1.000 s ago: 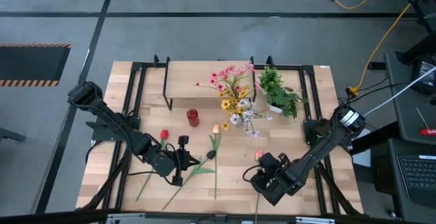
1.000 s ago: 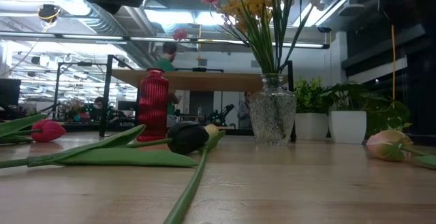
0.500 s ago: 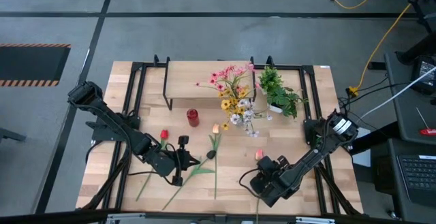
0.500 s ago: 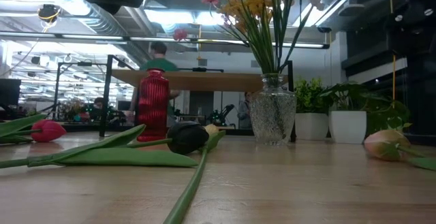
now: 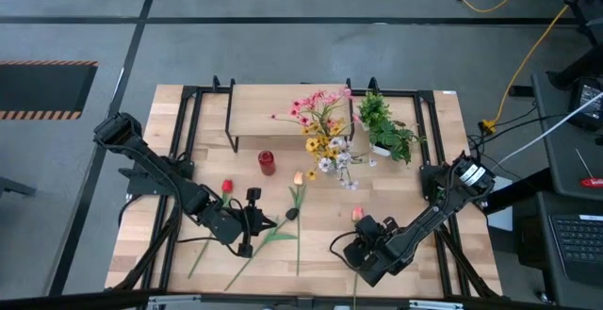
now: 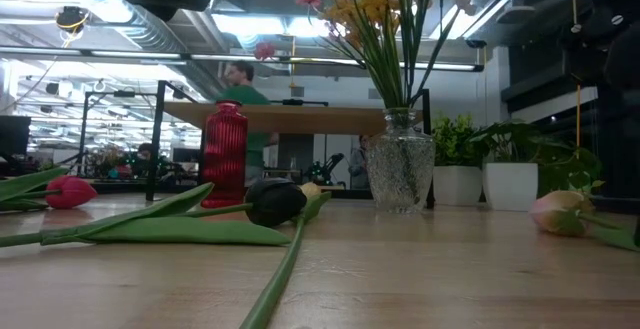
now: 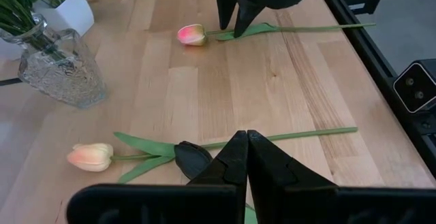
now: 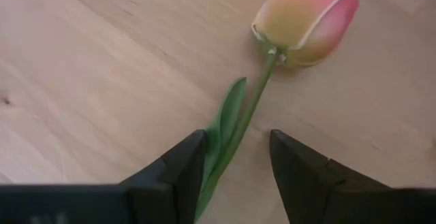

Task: Pick and place flowers into a vace then onto a shelf
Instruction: Put the pink flower into the red flower vase

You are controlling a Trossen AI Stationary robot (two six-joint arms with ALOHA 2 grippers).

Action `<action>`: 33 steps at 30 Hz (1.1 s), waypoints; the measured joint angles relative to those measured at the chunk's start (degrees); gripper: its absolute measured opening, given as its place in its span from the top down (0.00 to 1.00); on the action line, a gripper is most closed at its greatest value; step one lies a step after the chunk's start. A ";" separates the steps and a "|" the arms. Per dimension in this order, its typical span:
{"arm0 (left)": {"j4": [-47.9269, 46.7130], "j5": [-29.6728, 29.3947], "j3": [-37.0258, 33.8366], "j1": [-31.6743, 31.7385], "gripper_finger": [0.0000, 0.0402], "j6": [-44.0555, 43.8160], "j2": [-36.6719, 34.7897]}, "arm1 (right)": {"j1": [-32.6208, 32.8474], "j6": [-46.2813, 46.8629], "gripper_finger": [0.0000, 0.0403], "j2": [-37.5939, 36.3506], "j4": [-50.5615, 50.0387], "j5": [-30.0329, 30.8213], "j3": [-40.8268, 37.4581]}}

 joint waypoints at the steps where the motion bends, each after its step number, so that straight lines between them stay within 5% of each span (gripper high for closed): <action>1: 0.01 0.00 0.00 0.00 1.00 0.00 -0.02 | 0.00 0.00 0.60 0.02 0.02 0.02 0.00; 15: 0.00 0.00 0.00 0.00 0.99 -0.02 0.00 | -0.04 0.64 0.98 0.11 0.87 1.50 0.00; 25: -0.01 0.00 0.00 0.00 1.00 -0.02 0.00 | 0.51 -0.77 0.99 -0.27 0.03 2.42 -0.12; 33: 0.01 -0.44 0.00 0.02 0.99 -0.90 0.00 | 0.26 -11.73 1.00 -7.72 -1.65 8.27 -0.20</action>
